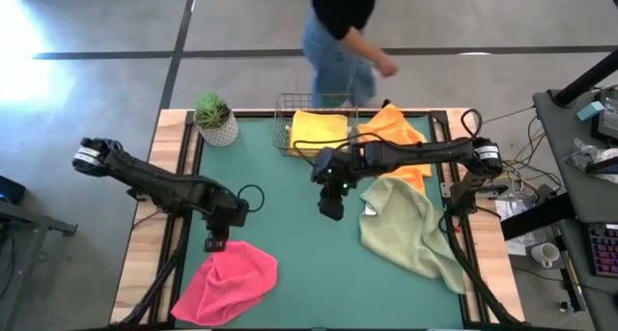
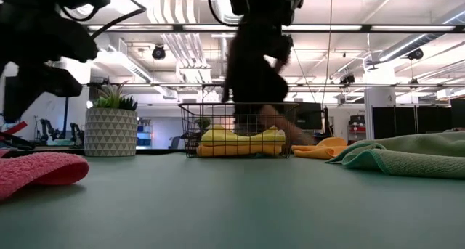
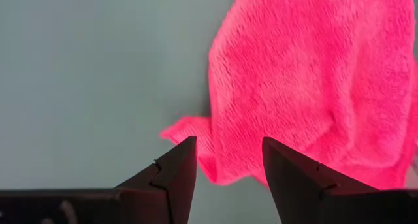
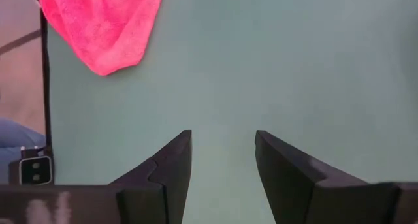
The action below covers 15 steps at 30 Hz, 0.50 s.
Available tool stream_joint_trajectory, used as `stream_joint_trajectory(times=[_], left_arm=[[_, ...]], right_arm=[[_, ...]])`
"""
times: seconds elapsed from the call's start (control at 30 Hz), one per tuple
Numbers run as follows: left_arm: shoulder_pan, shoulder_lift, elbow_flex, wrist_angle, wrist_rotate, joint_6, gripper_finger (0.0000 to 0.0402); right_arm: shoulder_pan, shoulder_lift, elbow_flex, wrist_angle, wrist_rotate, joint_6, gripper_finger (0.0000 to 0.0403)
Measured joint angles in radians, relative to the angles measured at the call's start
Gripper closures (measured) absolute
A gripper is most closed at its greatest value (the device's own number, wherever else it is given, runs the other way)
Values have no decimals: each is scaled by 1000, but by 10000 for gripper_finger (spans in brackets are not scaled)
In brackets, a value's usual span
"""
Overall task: Fold microfiber towels
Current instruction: Fold the pink microfiber cloth
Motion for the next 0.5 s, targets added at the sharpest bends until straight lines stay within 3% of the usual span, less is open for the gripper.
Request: stream_joint_trajectory(times=[0.27, 0.5], left_arm=[[-26, -38, -78, -9, 69, -84, 244], [-26, -20, -102, 28, 88, -57, 244]], right_arm=[[64, 0, -3, 2, 39, -1, 245], [74, 0, -6, 2, 40, -2, 245]])
